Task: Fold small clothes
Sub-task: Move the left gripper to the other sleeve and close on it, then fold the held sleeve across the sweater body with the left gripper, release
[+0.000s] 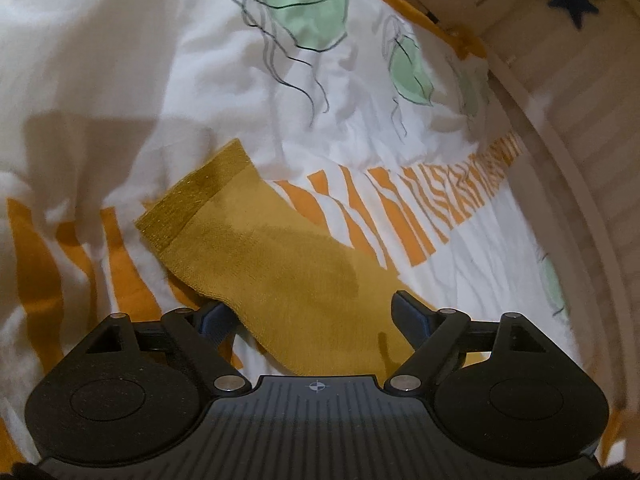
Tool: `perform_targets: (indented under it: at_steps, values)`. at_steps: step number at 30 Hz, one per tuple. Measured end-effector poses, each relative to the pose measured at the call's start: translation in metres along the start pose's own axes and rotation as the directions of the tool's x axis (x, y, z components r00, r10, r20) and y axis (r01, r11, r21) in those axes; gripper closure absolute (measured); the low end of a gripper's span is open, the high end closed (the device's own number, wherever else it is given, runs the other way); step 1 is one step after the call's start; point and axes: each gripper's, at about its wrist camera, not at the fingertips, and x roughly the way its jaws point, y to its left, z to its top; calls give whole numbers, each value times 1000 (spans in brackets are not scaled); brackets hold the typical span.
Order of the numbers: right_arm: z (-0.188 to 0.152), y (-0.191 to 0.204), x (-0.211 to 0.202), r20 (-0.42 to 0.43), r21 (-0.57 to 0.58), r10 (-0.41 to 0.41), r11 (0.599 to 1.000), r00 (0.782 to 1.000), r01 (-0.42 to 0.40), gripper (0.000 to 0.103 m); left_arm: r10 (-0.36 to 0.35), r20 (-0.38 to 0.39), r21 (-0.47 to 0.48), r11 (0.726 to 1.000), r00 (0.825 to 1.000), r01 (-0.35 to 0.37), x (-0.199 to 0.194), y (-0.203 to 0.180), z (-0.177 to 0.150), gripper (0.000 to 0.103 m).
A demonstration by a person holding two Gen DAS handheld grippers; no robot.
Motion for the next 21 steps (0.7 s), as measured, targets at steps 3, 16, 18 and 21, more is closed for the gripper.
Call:
perform_targets:
  at_steps: [3, 16, 18, 21]
  values:
    - [0, 1, 0, 2, -2, 1, 1000, 1000, -1, 0, -4, -9, -22, 1000, 1000, 4, -1, 1, 2, 23]
    - [2, 2, -1, 4, -8, -8, 1000, 1000, 8, 0, 41, 99, 88, 995, 994, -49, -22, -30, -1, 100]
    - [2, 2, -1, 2, -9, -12, 1000, 1000, 12, 0, 22, 126, 132, 991, 992, -39, -29, -45, -2, 100]
    - [3, 1, 0, 0, -7, -13, 1000, 1000, 13, 0, -21, 144, 188, 982, 989, -7, -38, -68, -8, 100]
